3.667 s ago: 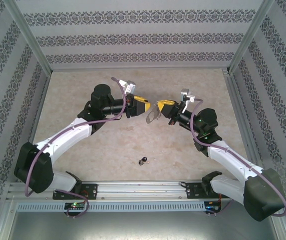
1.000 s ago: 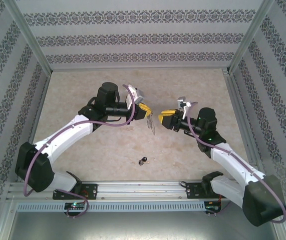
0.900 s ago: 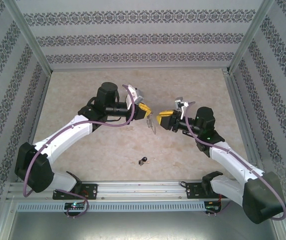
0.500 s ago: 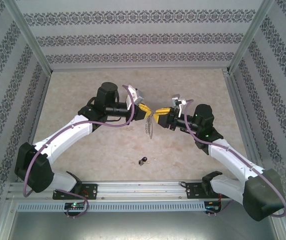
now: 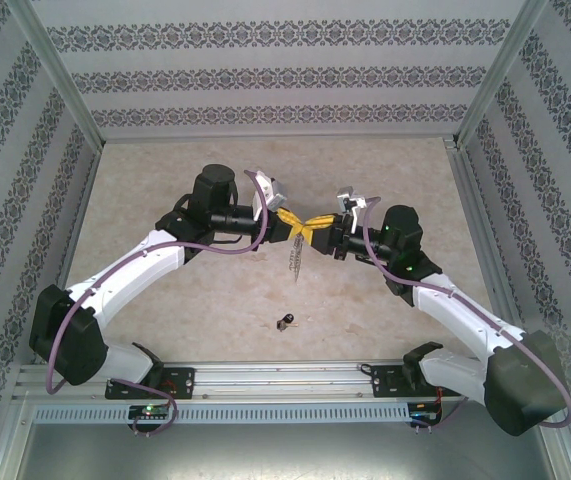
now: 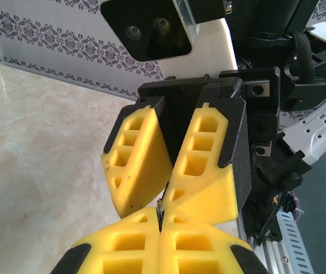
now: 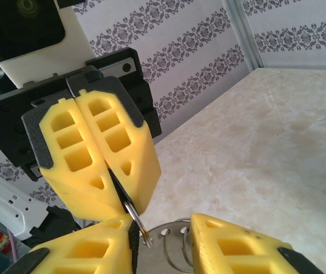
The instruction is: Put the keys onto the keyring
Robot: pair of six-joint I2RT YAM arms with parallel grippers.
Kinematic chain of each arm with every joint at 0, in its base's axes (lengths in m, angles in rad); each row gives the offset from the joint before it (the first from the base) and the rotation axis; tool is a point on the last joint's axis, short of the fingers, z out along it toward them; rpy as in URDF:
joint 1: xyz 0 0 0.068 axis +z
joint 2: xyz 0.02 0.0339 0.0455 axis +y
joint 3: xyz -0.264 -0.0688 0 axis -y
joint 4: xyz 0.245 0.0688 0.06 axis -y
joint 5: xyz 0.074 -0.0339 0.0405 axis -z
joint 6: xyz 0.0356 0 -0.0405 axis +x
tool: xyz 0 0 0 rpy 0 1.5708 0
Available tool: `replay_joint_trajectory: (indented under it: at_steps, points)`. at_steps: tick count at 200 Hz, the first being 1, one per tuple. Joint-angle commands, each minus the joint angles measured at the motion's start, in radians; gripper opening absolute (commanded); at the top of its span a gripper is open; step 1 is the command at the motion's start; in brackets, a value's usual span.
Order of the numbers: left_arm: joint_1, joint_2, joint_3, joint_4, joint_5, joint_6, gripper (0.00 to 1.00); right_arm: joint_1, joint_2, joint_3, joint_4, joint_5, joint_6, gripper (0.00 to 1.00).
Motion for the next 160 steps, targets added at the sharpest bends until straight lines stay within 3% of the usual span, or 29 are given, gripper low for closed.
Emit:
replay_joint_trajectory:
  at_steps: [1,50,75,100,122,160]
  points:
    - [-0.013,0.004,0.024,0.037,0.044,-0.014,0.0,0.009,0.003,0.033,0.043,-0.018,-0.022,0.27]
    - [-0.013,0.016,0.031,0.028,0.054,-0.017,0.0,0.011,0.001,0.035,0.057,-0.012,-0.015,0.16]
    - [-0.012,0.022,0.034,0.028,0.054,-0.017,0.0,0.012,0.002,0.035,0.064,-0.006,-0.014,0.0]
    - [-0.013,0.028,0.033,0.04,0.03,-0.026,0.0,0.009,-0.004,0.028,0.063,0.023,-0.021,0.0]
    - [-0.012,0.008,0.035,0.049,-0.063,-0.065,0.24,-0.001,-0.019,0.01,0.07,0.059,-0.032,0.0]
    - [-0.011,-0.058,0.025,0.036,-0.235,-0.083,0.41,-0.034,-0.025,-0.011,0.111,0.067,-0.033,0.0]
